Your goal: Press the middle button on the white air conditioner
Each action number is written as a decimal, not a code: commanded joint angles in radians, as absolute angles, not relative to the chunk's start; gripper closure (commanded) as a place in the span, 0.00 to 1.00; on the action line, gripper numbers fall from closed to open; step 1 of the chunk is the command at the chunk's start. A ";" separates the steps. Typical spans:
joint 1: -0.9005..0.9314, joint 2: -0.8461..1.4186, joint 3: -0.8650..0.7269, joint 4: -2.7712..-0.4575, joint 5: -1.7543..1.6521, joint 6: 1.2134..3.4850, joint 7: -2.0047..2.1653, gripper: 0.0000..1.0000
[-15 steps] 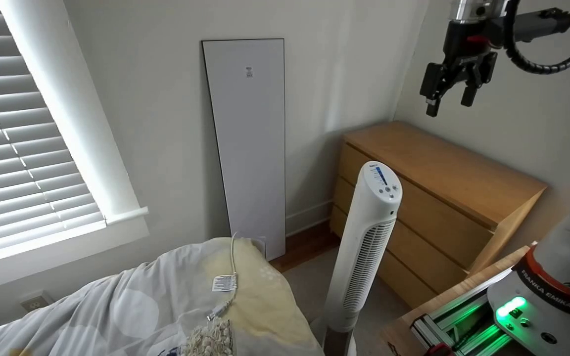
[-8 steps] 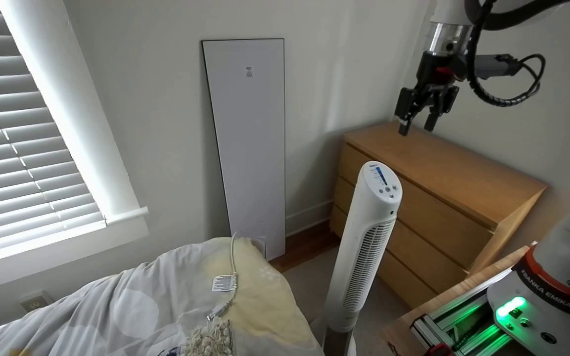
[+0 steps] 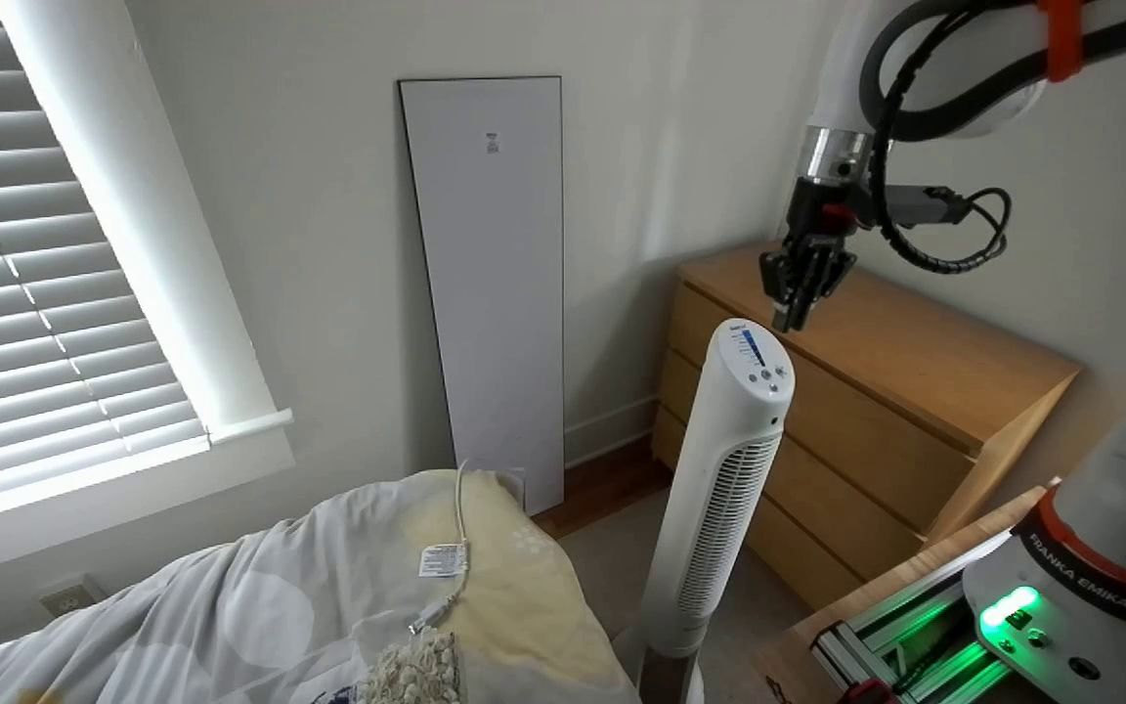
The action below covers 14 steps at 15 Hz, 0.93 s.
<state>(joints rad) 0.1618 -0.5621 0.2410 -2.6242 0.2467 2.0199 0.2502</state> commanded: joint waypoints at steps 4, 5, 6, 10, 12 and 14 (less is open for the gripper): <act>0.192 -0.515 0.228 -2.698 0.275 2.080 0.239 1.00; 0.201 -0.516 0.217 -2.712 0.275 2.107 0.197 1.00; 0.184 -0.515 0.228 -2.679 0.244 2.060 0.244 0.99; 0.192 -0.508 0.219 -2.693 0.245 2.086 0.218 0.99; 0.206 -0.502 0.201 -2.701 0.270 2.100 0.171 1.00; 0.206 -0.507 0.188 -2.720 0.256 2.117 0.121 1.00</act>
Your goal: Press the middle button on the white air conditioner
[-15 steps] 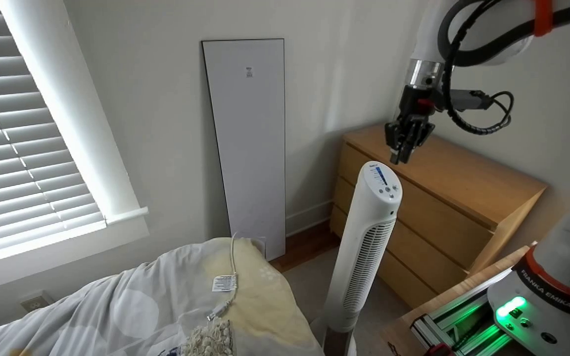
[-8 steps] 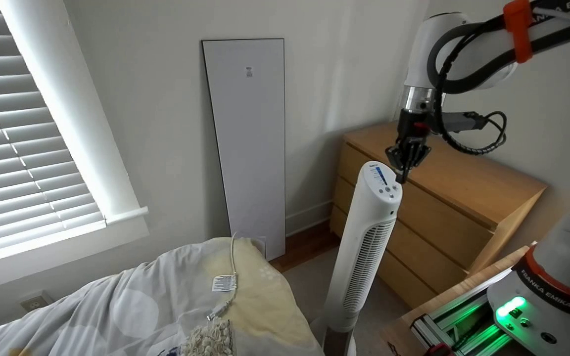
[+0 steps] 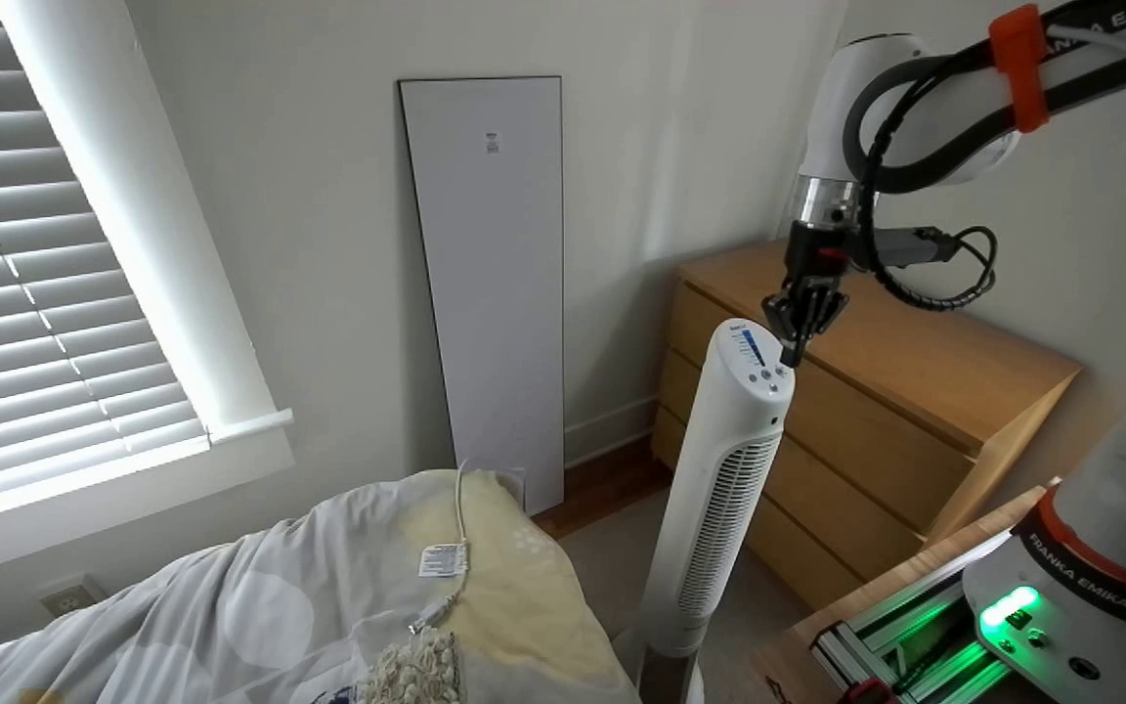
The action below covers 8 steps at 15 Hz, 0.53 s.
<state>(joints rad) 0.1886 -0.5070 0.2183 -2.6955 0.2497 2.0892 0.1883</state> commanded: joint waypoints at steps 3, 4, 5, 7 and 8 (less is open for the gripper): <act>0.207 -0.520 0.154 -2.743 0.260 2.136 0.037 1.00; 0.207 -0.520 0.146 -2.746 0.260 2.142 0.014 1.00; 0.212 -0.517 0.134 -2.749 0.268 2.152 -0.019 1.00; 0.215 -0.507 0.117 -2.759 0.266 2.173 -0.073 1.00; 0.218 -0.504 0.109 -2.764 0.266 2.180 -0.096 1.00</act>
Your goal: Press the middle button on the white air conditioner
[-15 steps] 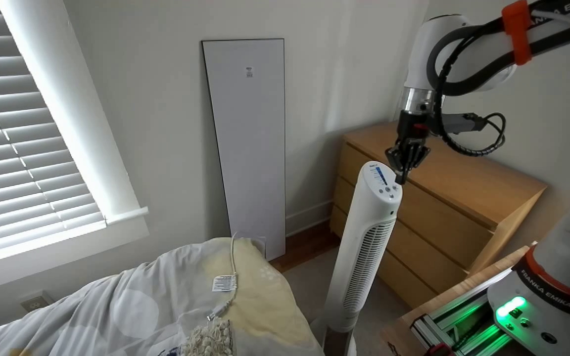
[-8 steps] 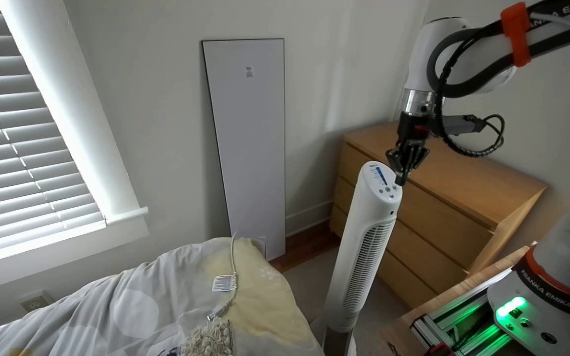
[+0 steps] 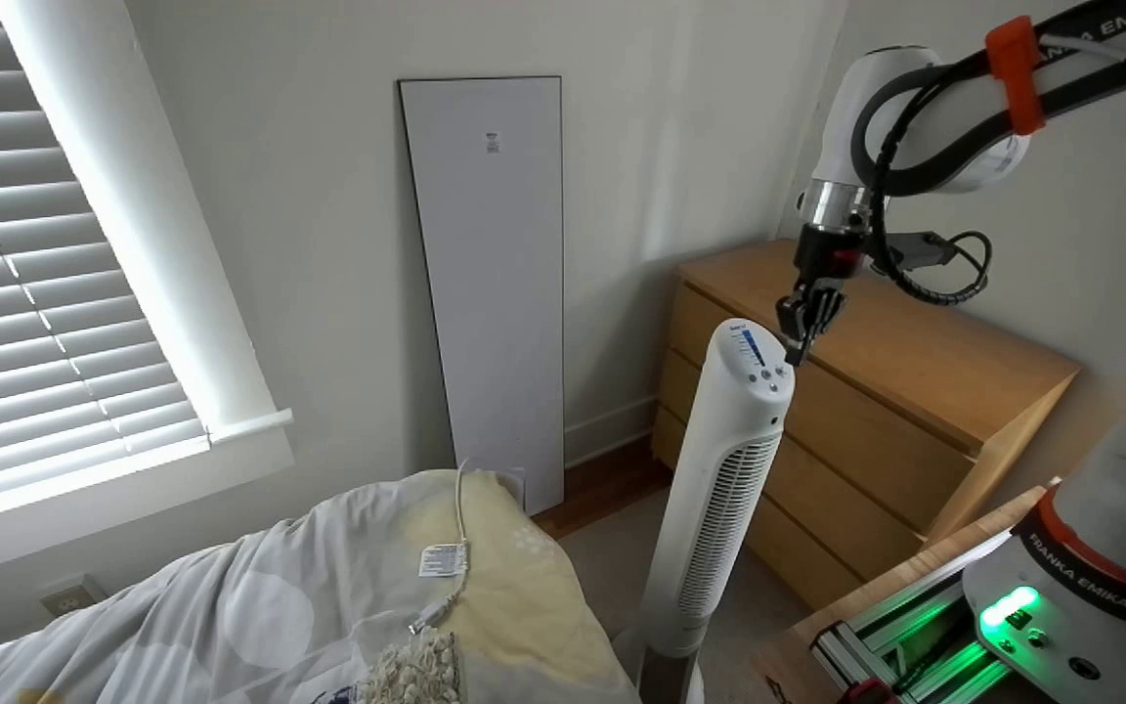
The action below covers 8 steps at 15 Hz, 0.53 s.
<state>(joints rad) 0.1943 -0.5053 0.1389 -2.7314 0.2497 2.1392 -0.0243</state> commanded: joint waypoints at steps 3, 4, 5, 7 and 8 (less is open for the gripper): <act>0.223 -0.469 0.090 -2.744 0.278 2.208 -0.145 1.00; 0.226 -0.463 0.086 -2.744 0.278 2.220 -0.157 1.00; 0.230 -0.457 0.081 -2.743 0.283 2.231 -0.171 1.00; 0.240 -0.441 0.073 -2.743 0.294 2.247 -0.194 1.00; 0.249 -0.432 0.068 -2.743 0.306 2.247 -0.209 1.00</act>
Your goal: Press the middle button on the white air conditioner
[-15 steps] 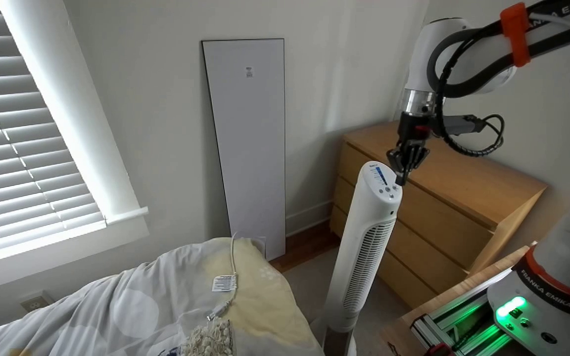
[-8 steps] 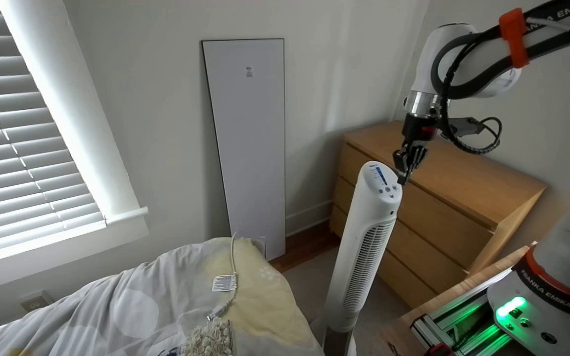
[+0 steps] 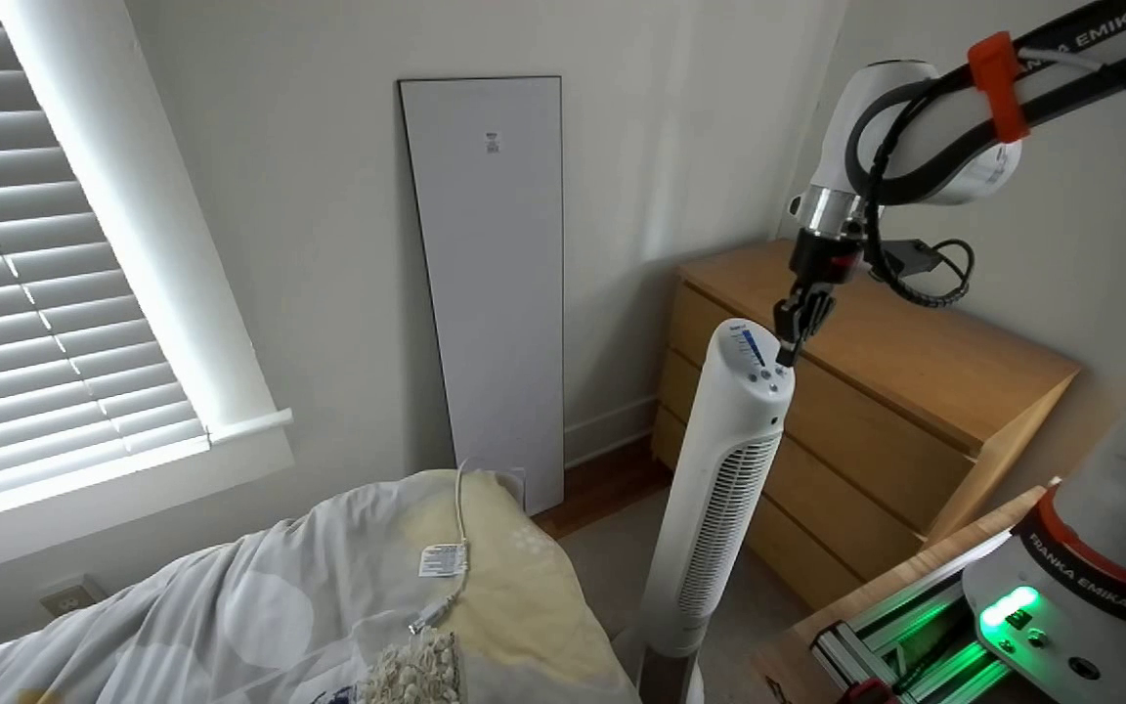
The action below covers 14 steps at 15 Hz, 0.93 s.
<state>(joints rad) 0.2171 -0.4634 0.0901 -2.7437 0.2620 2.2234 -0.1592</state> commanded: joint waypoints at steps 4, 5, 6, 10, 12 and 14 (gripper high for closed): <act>0.259 -0.404 0.063 -2.742 0.330 2.249 -0.254 1.00; 0.256 -0.397 0.064 -2.742 0.328 2.251 -0.255 1.00; 0.255 -0.392 0.064 -2.742 0.327 2.252 -0.255 1.00; 0.253 -0.381 0.066 -2.746 0.327 2.265 -0.257 1.00; 0.251 -0.380 0.067 -2.747 0.324 2.268 -0.254 1.00; 0.249 -0.382 0.066 -2.747 0.322 2.271 -0.253 1.00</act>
